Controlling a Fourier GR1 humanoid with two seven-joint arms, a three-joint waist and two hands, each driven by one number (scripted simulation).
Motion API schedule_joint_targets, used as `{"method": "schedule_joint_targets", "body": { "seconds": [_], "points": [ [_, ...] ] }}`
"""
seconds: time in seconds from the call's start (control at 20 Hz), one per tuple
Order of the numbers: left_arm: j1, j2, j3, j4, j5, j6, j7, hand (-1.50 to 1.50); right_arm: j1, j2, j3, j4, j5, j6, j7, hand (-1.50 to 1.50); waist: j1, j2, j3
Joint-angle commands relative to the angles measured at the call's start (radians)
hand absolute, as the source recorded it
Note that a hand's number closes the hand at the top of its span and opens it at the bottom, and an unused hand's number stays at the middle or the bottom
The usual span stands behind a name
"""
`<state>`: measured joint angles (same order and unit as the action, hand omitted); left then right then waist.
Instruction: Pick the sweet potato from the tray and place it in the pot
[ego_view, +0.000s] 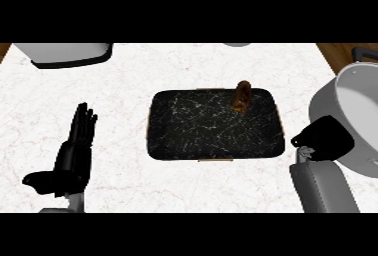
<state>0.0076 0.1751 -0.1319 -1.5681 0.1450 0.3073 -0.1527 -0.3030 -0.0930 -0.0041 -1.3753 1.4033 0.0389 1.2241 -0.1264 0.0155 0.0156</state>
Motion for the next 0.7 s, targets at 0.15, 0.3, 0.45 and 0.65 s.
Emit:
{"method": "schedule_joint_targets", "body": {
  "seconds": [0.15, 0.3, 0.45, 0.65],
  "points": [
    [0.004, 0.007, 0.005, -0.023, 0.005, -0.008, -0.013, 0.0, -0.121, -0.1, -0.434, 0.078, -0.04, -0.038, 0.239, 1.5, 0.053, 0.03, -0.009],
    [-0.005, 0.003, -0.018, -0.028, -0.002, -0.024, -0.019, 0.0, -0.181, -0.185, -0.547, 0.13, 0.029, -0.042, 0.262, 1.5, 0.106, 0.039, -0.014],
    [-0.02, 0.005, -0.035, -0.038, -0.006, -0.039, -0.022, 0.0, -0.232, -0.28, -0.632, 0.189, 0.108, -0.023, 0.263, 1.5, 0.155, 0.051, -0.016],
    [-0.044, 0.0, -0.057, -0.039, -0.008, -0.055, -0.015, 0.0, -0.284, -0.377, -0.733, 0.273, 0.222, 0.024, 0.263, 1.5, 0.196, 0.062, -0.017]
  ]
}}
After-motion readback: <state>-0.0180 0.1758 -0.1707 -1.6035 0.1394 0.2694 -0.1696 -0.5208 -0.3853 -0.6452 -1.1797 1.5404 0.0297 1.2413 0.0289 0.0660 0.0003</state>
